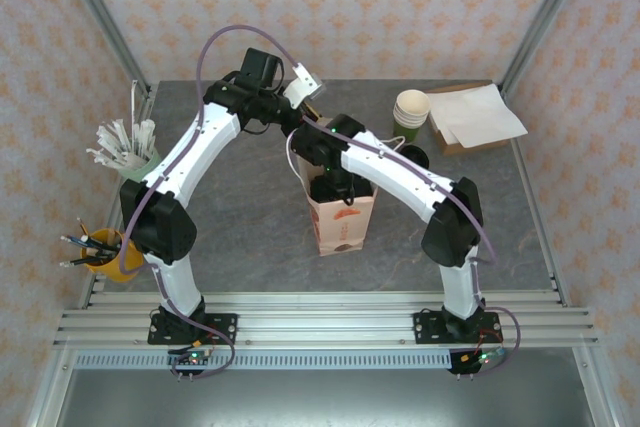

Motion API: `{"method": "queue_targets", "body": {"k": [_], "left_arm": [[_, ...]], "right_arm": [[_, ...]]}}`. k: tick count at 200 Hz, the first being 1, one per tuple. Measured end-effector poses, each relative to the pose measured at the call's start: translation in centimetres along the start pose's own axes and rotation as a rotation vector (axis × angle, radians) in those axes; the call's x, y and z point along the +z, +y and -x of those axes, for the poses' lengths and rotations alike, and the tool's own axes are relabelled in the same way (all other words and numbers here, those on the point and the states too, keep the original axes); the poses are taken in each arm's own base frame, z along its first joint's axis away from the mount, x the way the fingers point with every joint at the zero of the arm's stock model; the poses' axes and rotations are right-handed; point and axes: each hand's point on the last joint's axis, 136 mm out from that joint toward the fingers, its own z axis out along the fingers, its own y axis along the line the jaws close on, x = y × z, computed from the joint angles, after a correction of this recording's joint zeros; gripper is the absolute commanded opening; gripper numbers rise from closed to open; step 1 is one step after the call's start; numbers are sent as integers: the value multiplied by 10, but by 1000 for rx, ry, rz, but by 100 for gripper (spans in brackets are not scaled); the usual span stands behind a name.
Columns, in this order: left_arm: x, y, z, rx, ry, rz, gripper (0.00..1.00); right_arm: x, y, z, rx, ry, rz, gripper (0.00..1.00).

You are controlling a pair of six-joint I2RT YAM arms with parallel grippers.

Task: Pack the takeout coffee

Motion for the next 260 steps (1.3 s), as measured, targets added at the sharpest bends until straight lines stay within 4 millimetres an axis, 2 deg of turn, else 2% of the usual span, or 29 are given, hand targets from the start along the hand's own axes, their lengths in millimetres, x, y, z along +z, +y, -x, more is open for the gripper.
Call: {"method": "queue_targets", "body": {"k": [25, 44, 111, 164, 260], "left_arm": [[0, 0, 1, -24, -3, 2, 0], [0, 0, 0, -32, -3, 1, 0], [0, 0, 0, -50, -2, 1, 0], [2, 1, -1, -57, -13, 4, 0], [1, -1, -4, -79, -42, 14, 0]], "right_arm": [[26, -4, -4, 7, 33, -34, 52], [35, -9, -3, 15, 20, -48, 52], [41, -11, 1, 28, -68, 2, 51], [38, -5, 5, 24, -62, 13, 51], [50, -7, 4, 7, -89, 30, 50]]}}
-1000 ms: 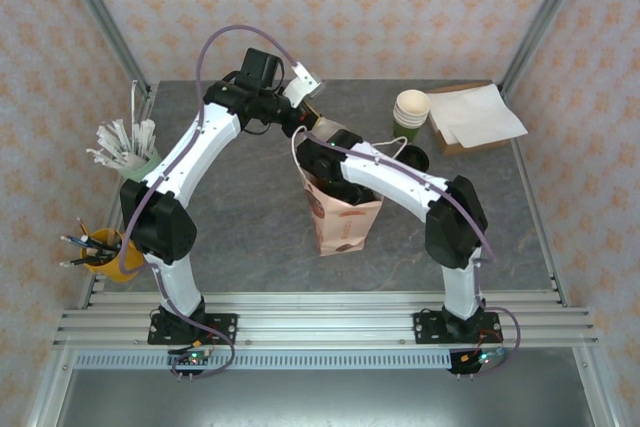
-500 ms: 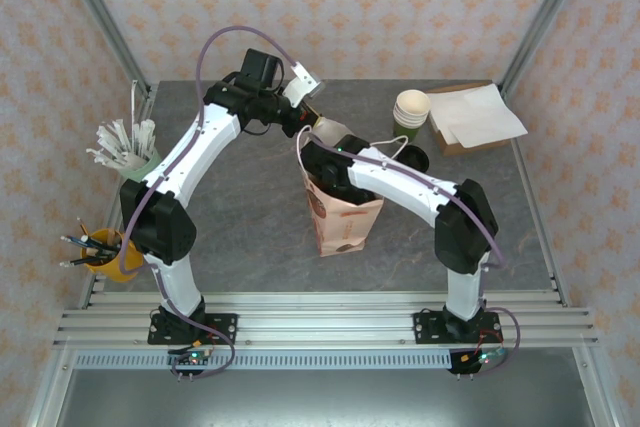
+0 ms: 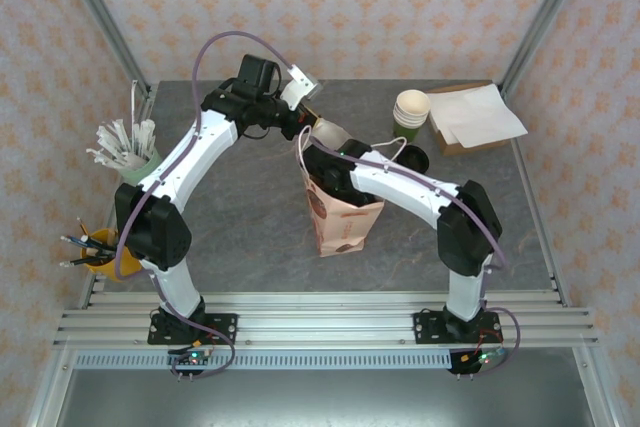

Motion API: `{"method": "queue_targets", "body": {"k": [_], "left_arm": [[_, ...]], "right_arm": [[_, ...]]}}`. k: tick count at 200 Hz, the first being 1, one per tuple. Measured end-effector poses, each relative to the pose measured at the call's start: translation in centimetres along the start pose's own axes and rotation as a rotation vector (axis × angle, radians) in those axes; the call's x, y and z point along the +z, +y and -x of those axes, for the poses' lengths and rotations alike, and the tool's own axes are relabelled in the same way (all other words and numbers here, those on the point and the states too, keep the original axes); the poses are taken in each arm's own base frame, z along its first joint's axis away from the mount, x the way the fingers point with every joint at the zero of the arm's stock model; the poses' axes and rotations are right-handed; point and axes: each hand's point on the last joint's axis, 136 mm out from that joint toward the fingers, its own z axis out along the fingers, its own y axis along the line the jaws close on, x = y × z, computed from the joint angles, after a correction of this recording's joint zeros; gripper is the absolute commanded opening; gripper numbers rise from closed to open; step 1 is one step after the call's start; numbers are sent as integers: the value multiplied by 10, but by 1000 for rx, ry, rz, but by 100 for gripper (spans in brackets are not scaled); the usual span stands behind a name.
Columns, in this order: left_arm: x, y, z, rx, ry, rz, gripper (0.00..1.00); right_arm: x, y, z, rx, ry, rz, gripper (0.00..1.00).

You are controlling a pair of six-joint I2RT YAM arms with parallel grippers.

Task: Pack the takeout coffee

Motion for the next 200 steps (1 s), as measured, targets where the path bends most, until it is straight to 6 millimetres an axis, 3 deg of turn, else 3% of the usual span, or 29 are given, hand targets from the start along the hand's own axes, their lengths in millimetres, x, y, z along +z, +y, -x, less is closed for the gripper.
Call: {"method": "queue_targets", "body": {"k": [200], "left_arm": [[-2, -2, -3, -15, -11, 3, 0]], "right_arm": [[30, 10, 11, -45, -36, 21, 48]]}}
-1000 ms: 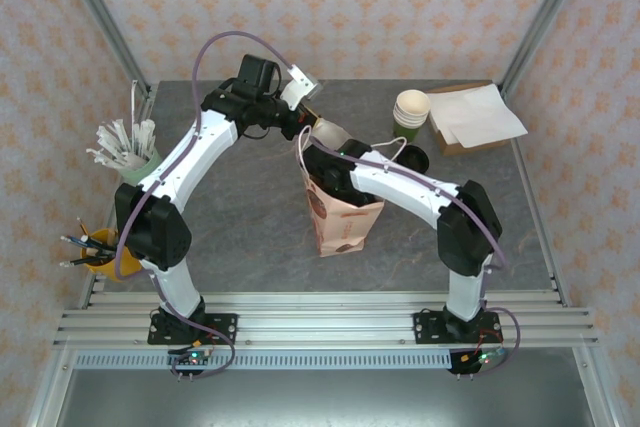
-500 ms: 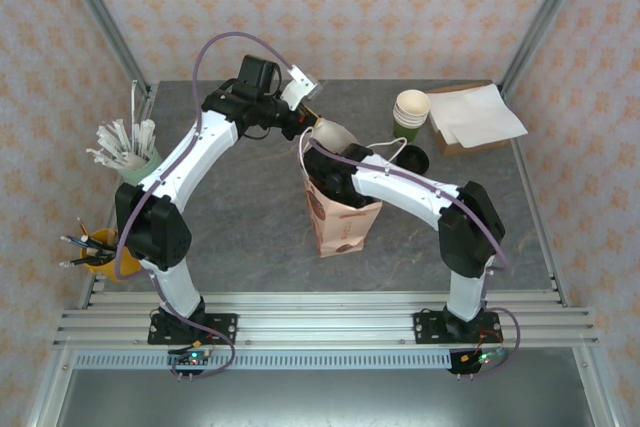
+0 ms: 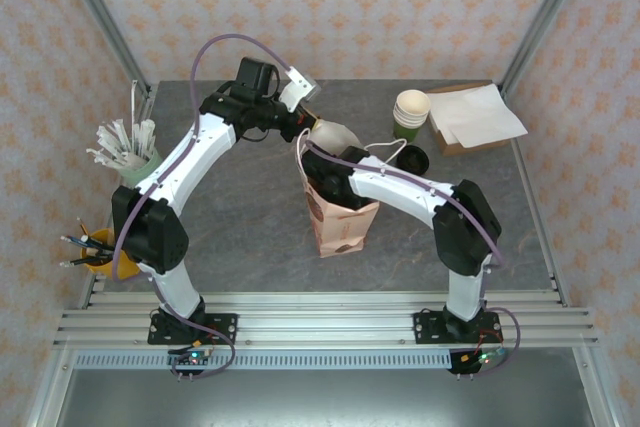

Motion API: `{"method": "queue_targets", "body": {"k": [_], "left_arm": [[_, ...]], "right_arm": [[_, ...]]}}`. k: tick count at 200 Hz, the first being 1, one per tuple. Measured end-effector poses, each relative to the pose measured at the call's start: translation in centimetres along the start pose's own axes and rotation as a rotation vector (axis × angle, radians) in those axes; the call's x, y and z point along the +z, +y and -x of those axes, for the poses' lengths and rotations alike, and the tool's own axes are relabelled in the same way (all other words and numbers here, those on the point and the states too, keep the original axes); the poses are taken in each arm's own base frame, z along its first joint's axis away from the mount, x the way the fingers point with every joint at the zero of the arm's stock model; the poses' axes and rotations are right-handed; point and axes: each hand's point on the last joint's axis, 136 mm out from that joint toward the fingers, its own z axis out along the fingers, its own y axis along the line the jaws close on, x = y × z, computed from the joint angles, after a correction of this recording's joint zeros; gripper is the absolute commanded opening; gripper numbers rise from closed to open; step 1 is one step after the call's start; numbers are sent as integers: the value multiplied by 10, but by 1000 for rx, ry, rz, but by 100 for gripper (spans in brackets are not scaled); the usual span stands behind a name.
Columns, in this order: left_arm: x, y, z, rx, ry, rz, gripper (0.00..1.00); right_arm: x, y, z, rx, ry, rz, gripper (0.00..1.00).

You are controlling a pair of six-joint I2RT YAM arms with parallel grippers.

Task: Pack the takeout coffee

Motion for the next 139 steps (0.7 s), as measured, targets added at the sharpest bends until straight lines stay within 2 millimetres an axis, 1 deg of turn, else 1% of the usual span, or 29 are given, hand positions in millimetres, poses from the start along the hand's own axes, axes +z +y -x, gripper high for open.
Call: {"method": "queue_targets", "body": {"k": [49, 119, 139], "left_arm": [[-3, -2, -1, 4, -7, 2, 0], [-4, -3, -2, 2, -8, 2, 0], [-5, -4, -1, 4, -11, 3, 0]], "right_arm": [[7, 4, 3, -23, -19, 20, 48], [18, 12, 16, -42, -79, 44, 47], [20, 12, 17, -42, -83, 42, 46]]}}
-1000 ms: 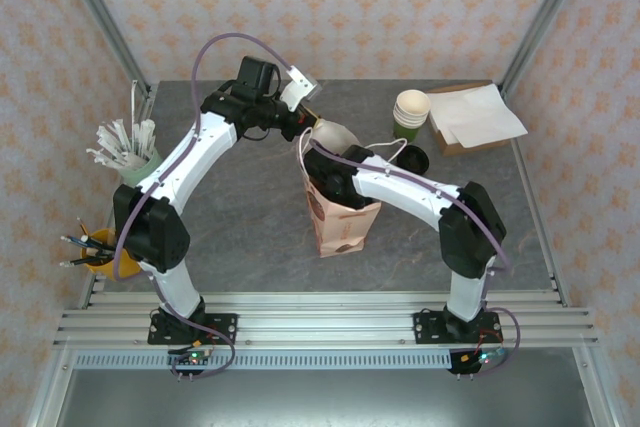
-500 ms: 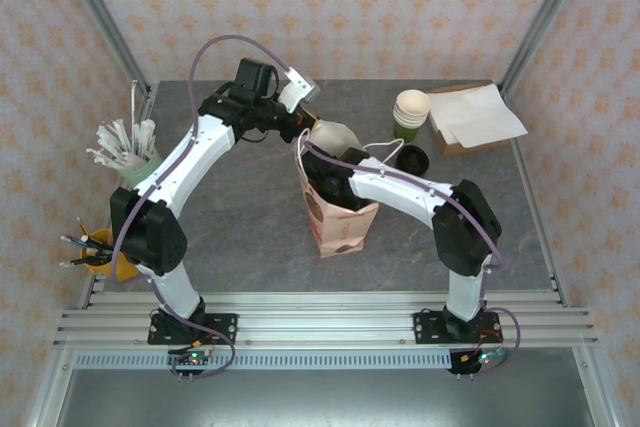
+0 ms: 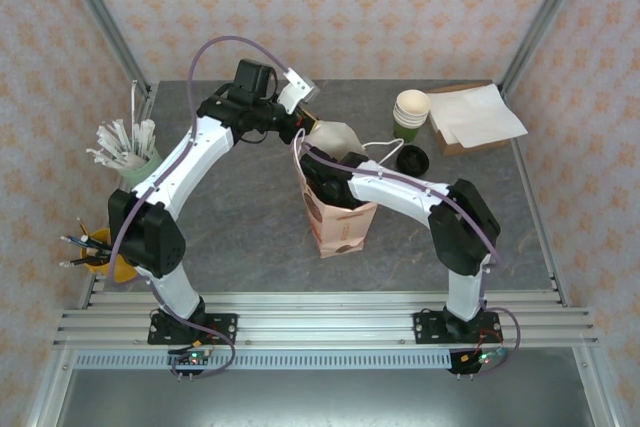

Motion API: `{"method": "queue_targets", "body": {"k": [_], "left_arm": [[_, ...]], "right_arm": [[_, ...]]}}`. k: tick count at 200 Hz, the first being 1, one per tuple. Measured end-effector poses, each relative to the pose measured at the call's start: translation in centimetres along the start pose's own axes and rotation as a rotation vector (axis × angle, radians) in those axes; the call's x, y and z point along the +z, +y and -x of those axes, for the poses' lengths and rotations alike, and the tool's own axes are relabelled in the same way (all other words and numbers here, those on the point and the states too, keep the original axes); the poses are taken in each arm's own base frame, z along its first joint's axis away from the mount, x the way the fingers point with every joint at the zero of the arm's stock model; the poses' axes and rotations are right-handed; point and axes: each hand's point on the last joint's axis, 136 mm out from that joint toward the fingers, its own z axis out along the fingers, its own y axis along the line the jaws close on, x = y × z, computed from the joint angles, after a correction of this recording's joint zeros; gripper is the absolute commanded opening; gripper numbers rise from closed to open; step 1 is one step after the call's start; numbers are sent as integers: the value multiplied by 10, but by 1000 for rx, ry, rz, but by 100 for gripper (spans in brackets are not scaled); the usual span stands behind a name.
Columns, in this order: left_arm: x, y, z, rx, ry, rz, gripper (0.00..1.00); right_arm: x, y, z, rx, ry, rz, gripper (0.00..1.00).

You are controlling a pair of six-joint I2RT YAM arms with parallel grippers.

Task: Pack the takeout coffee

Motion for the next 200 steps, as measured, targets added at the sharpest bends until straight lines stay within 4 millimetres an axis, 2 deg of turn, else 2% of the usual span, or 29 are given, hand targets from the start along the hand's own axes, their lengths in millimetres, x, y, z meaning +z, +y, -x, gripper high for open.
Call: {"method": "queue_targets", "body": {"k": [63, 110, 138, 200], "left_arm": [[-1, -1, 0, 0, 0, 0, 0], [-1, -1, 0, 1, -1, 1, 0], [-1, 0, 0, 2, -1, 1, 0], [-2, -1, -2, 25, -13, 6, 0]], "right_arm": [[2, 1, 1, -7, -14, -4, 46], [-5, 2, 4, -13, 19, -27, 46], [-16, 5, 9, 2, 24, -21, 46], [-26, -3, -2, 61, 98, -28, 46]]}}
